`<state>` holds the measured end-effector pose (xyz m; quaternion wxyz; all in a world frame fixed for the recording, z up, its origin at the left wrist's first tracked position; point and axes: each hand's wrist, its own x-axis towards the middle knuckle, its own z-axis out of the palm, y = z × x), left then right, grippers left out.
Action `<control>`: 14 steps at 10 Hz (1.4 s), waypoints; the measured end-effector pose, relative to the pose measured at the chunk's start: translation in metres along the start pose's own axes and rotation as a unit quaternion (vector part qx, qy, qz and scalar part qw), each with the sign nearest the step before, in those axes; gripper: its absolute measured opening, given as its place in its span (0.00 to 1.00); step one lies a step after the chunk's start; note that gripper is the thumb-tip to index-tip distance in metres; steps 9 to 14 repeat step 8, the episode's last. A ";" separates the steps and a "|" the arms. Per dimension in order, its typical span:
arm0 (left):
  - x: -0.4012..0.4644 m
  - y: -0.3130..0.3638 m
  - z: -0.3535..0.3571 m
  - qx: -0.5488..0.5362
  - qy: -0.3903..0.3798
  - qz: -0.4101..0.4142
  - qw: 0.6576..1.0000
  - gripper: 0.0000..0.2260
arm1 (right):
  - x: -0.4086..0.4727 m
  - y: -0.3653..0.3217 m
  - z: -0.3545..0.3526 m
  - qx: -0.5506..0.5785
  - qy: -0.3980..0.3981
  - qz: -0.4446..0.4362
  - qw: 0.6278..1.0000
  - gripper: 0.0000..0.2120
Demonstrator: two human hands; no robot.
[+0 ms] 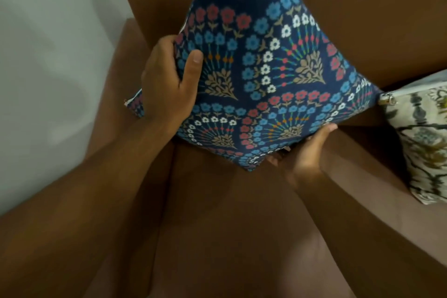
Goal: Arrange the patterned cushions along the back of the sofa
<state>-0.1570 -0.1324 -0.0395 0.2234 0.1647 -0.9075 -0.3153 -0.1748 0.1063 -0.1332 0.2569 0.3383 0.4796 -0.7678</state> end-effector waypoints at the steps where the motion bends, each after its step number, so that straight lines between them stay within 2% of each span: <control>1: -0.007 -0.007 -0.004 0.037 0.017 0.020 0.999 0.31 | -0.002 0.007 -0.007 0.015 0.015 -0.002 1.000 0.39; 2: -0.036 -0.012 -0.002 0.116 0.051 0.027 0.992 0.39 | -0.013 0.025 -0.008 0.040 0.055 0.012 0.998 0.36; 3: -0.048 -0.009 0.014 0.117 0.032 -0.004 0.993 0.43 | -0.011 0.027 0.008 0.075 0.009 0.012 0.997 0.38; 4: -0.031 -0.012 0.039 0.133 0.035 -0.038 0.990 0.46 | 0.006 0.009 0.046 0.117 -0.051 0.015 0.992 0.48; 5: -0.026 -0.016 0.052 0.152 0.042 -0.035 0.987 0.45 | 0.016 0.004 0.059 0.098 -0.015 0.044 0.994 0.52; 6: -0.023 -0.025 0.046 0.155 0.025 -0.013 0.988 0.44 | 0.012 0.001 0.050 0.052 -0.019 0.050 0.997 0.51; 7: -0.039 -0.026 0.031 0.156 -0.011 -0.030 0.987 0.43 | -0.007 0.004 0.031 0.005 -0.014 0.042 0.999 0.41; 8: -0.080 -0.002 -0.003 0.179 -0.052 -0.093 0.978 0.46 | -0.060 -0.009 0.013 -0.164 0.052 -0.065 0.983 0.23; 14: -0.080 -0.002 -0.003 0.179 -0.052 -0.093 0.978 0.46 | -0.060 -0.009 0.013 -0.164 0.052 -0.065 0.983 0.23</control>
